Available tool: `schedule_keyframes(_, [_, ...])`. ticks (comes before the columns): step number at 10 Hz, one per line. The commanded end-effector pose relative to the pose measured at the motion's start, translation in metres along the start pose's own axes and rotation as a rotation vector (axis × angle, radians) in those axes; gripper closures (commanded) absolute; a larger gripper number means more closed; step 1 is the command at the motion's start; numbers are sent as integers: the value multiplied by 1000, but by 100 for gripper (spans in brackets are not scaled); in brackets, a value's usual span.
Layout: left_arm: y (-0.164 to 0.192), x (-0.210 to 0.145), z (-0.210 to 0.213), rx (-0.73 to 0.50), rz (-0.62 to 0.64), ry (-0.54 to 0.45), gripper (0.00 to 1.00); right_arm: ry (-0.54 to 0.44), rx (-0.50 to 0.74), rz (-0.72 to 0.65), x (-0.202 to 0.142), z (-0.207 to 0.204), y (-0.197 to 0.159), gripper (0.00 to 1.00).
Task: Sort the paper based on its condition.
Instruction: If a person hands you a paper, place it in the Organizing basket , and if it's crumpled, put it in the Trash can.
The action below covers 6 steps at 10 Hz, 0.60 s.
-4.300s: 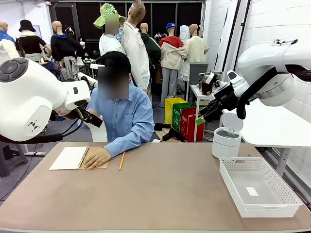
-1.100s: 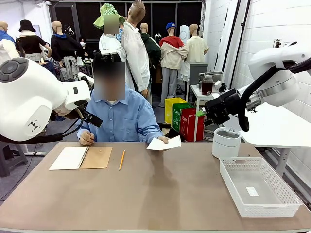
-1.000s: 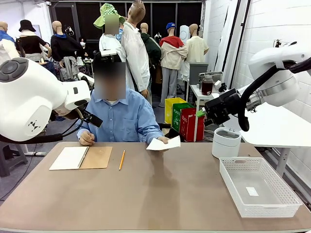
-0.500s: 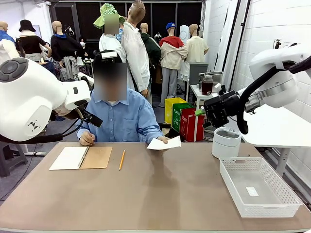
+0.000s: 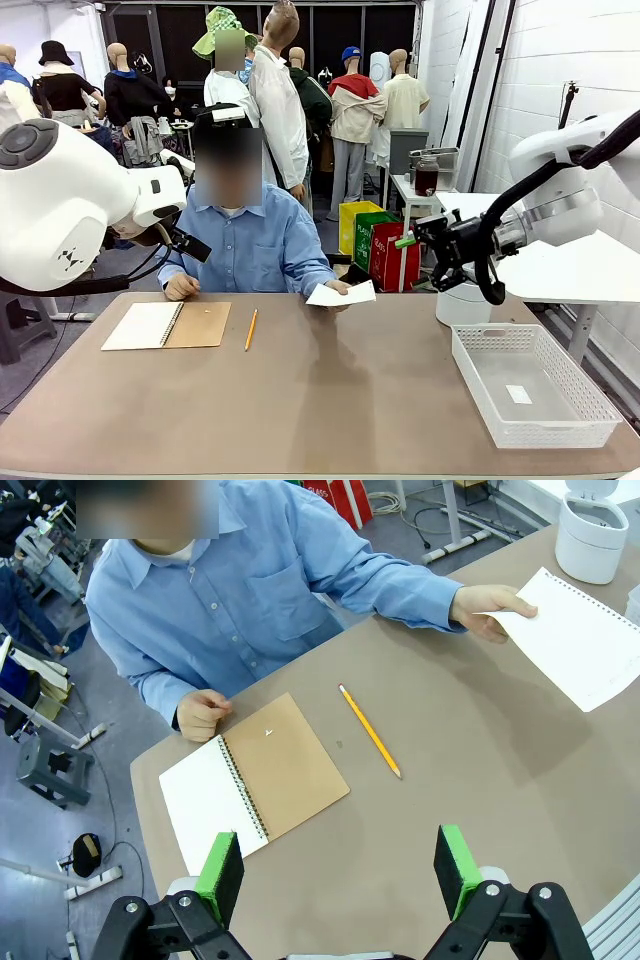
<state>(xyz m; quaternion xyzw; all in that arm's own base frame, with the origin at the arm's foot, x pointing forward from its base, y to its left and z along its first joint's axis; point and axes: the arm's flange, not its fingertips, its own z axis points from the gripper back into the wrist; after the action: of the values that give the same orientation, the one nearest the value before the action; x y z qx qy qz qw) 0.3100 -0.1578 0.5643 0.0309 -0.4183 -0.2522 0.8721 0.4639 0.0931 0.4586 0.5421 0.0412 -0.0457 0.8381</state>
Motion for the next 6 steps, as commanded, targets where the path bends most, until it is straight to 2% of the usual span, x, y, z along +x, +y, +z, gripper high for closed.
schedule_keyframes(1, [0, -1, -1, 9, -14, -3, 0, 13, 23, -147, 4, -16, -15, 0])
schedule_keyframes(6, [0, -1, -1, 9, -14, -3, 0, 44, 155, -311, 22, -50, -61, 0])
